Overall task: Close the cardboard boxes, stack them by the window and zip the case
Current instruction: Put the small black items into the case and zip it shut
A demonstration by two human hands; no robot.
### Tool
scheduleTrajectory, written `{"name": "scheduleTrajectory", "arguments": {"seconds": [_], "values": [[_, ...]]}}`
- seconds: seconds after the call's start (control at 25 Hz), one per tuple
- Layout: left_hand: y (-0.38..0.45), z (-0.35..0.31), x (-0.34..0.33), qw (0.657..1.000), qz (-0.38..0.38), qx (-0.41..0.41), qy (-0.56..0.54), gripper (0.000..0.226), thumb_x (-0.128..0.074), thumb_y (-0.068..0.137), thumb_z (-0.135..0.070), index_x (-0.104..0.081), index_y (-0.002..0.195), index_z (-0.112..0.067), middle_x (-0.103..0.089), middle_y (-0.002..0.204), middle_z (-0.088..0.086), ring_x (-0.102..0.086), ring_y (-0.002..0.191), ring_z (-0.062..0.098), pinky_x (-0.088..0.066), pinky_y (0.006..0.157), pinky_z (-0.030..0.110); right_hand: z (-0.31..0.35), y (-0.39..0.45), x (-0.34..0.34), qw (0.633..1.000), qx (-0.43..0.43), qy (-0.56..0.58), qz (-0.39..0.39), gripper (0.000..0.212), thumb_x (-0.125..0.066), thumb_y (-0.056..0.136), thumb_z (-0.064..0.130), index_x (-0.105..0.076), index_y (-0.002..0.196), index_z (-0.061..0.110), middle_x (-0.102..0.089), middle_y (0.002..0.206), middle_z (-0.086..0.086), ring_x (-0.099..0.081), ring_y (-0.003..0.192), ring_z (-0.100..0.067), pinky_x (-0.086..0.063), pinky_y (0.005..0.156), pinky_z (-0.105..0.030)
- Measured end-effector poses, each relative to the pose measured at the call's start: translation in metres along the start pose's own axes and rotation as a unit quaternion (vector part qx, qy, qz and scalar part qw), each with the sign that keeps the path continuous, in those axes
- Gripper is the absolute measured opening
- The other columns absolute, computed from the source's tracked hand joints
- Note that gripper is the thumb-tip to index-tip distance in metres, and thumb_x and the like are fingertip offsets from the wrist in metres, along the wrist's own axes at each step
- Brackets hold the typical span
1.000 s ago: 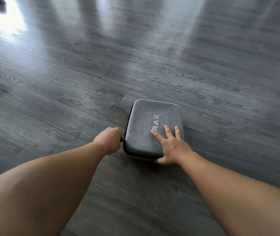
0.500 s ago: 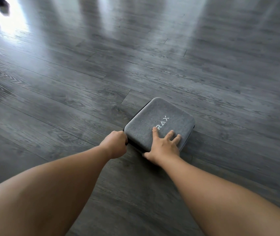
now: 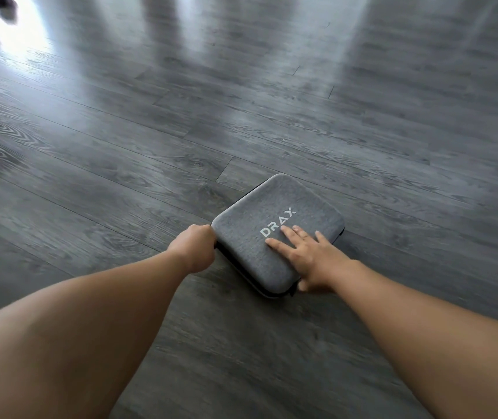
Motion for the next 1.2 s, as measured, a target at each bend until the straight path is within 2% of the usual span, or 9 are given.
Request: {"name": "scheduleTrajectory", "arguments": {"seconds": [0.2,0.32,0.4,0.56,0.68,0.8,0.88,1.08,1.2], "values": [[0.000,0.001,0.003,1.000,-0.011,0.013,-0.019,0.027,-0.047,0.077,-0.001,-0.039,0.058,-0.019,-0.052,0.074,0.006,-0.053,0.074,0.031,-0.042,0.060,0.033,0.005,0.007,0.002,0.999,-0.019,0.034,0.020,0.113,-0.079,0.081,0.031,0.003,0.159,0.041,0.008,0.167,-0.017,0.002,0.155,-0.032,-0.018,0.119,-0.062],[-0.003,-0.009,0.001,0.999,-0.002,-0.013,-0.034,0.030,-0.052,0.077,-0.001,-0.043,0.055,-0.019,-0.058,0.075,0.005,-0.058,0.079,0.031,-0.048,0.063,0.035,0.014,0.012,0.006,0.997,-0.062,0.051,0.001,0.119,-0.082,0.075,0.049,-0.001,0.160,0.032,-0.005,0.164,-0.025,-0.009,0.153,-0.036,-0.028,0.115,-0.058],[-0.005,-0.017,-0.005,0.999,0.015,-0.030,-0.021,0.029,-0.052,0.076,-0.001,-0.041,0.055,-0.018,-0.054,0.071,0.003,-0.056,0.076,0.031,-0.043,0.059,0.033,0.025,0.018,0.008,0.994,-0.096,0.042,-0.014,0.119,-0.081,0.072,0.058,-0.007,0.159,0.024,-0.023,0.155,-0.029,-0.025,0.146,-0.041,-0.038,0.106,-0.056],[-0.006,-0.013,-0.005,1.000,0.006,-0.006,-0.019,0.025,-0.048,0.078,-0.004,-0.045,0.060,-0.020,-0.056,0.079,0.004,-0.055,0.071,0.029,-0.045,0.058,0.033,0.037,0.025,0.010,0.991,-0.119,0.039,-0.040,0.114,-0.081,0.066,0.065,-0.022,0.152,0.019,-0.042,0.135,-0.024,-0.042,0.125,-0.040,-0.049,0.091,-0.051],[-0.006,-0.005,0.001,1.000,-0.001,0.012,-0.016,0.025,-0.046,0.078,-0.003,-0.049,0.061,-0.021,-0.056,0.078,0.001,-0.053,0.066,0.026,-0.046,0.058,0.032,0.023,0.022,0.012,0.995,-0.085,0.012,-0.049,0.119,-0.082,0.063,0.067,-0.013,0.155,0.037,-0.032,0.147,-0.018,-0.031,0.135,-0.038,-0.045,0.096,-0.056],[-0.006,-0.002,0.002,1.000,-0.001,0.003,-0.024,0.032,-0.046,0.079,-0.002,-0.046,0.055,-0.022,-0.056,0.074,0.001,-0.054,0.067,0.026,-0.046,0.056,0.031,0.003,0.016,0.002,0.997,-0.078,0.000,-0.020,0.124,-0.082,0.066,0.064,0.008,0.151,0.055,0.002,0.164,-0.015,-0.002,0.150,-0.042,-0.019,0.108,-0.075],[-0.006,0.000,0.001,1.000,0.001,-0.003,-0.024,0.033,-0.046,0.079,-0.002,-0.043,0.053,-0.021,-0.055,0.072,0.001,-0.055,0.069,0.028,-0.043,0.055,0.031,-0.003,0.014,-0.008,0.995,-0.086,0.045,-0.007,0.120,-0.079,0.073,0.061,0.015,0.148,0.059,0.014,0.166,-0.014,0.008,0.151,-0.043,-0.011,0.109,-0.078],[-0.003,0.004,0.000,0.999,-0.016,-0.019,-0.037,0.028,-0.055,0.077,0.000,-0.040,0.055,-0.009,-0.054,0.067,0.008,-0.054,0.071,0.031,-0.047,0.058,0.037,0.001,0.017,-0.006,0.992,-0.112,0.058,-0.024,0.106,-0.066,0.081,0.069,0.013,0.151,0.054,0.003,0.165,-0.023,-0.003,0.150,-0.047,-0.026,0.107,-0.073],[-0.005,0.007,-0.002,0.999,-0.014,-0.029,-0.036,0.019,-0.061,0.078,-0.004,-0.054,0.060,-0.004,-0.063,0.073,0.013,-0.060,0.080,0.034,-0.054,0.067,0.040,0.013,0.025,-0.001,0.981,-0.171,0.089,-0.024,0.105,-0.065,0.083,0.068,0.011,0.153,0.048,-0.001,0.162,-0.031,-0.010,0.147,-0.053,-0.033,0.103,-0.073]]}}
Point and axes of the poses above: each hand's wrist, its own y-axis towards the middle knuckle, its own x-axis out of the back of the hand, z = x × y, the point moved 5 cm from there along y, towards the middle knuckle
